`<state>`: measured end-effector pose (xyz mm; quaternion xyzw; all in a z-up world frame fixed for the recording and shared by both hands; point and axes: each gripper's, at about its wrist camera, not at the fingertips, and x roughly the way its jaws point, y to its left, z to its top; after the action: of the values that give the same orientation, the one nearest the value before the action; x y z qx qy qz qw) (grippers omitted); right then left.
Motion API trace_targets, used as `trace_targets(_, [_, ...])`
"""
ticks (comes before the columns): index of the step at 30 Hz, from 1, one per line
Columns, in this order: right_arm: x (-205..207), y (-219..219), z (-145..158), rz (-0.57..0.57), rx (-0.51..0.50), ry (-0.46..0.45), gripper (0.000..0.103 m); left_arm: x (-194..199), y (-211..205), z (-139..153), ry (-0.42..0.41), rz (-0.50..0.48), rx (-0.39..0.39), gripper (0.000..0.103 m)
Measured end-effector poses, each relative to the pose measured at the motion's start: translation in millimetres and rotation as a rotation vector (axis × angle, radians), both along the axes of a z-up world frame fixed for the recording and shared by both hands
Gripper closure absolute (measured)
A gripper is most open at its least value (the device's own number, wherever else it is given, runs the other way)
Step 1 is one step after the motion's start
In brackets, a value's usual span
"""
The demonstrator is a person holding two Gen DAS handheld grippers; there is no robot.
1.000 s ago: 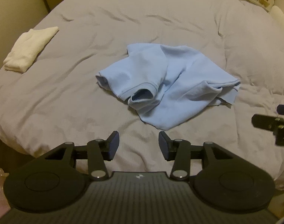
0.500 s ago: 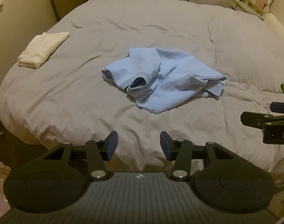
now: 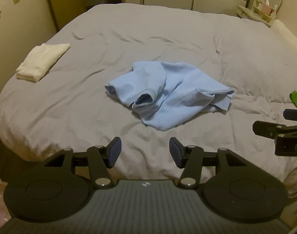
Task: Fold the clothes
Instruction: 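Move both open grippers toward the crumpled sweatshirt on the bed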
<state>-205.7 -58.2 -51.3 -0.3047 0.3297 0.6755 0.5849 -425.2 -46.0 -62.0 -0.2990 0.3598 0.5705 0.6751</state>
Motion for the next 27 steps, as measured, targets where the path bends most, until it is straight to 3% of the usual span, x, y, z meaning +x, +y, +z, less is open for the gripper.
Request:
trace_targets(9, [-31.8,61.4,-22.6,-0.138,-0.069,0.035,0.003,-49.4,81.0,-16.2,0.032,-0.116,-0.070,0.051])
trace_targets(19, [-91.6,121.6,-66.8,-0.287,-0.142,0.047,0.003,-112.5,168.6,-63.8,0.132,-0.331,-0.107,0.051])
trace_targets(26, [-134.2,133.3,-116.6,-0.237,-0.203,-0.043,0.005,-114.7,191.1,-107.2,0.200,-0.519,-0.114,0.052])
trace_targets(27, [-139.8,134.7,-123.4,-0.217,-0.208,-0.064,0.010,-112.9,192.6,-113.1,0.208,-0.548,-0.112,0.052])
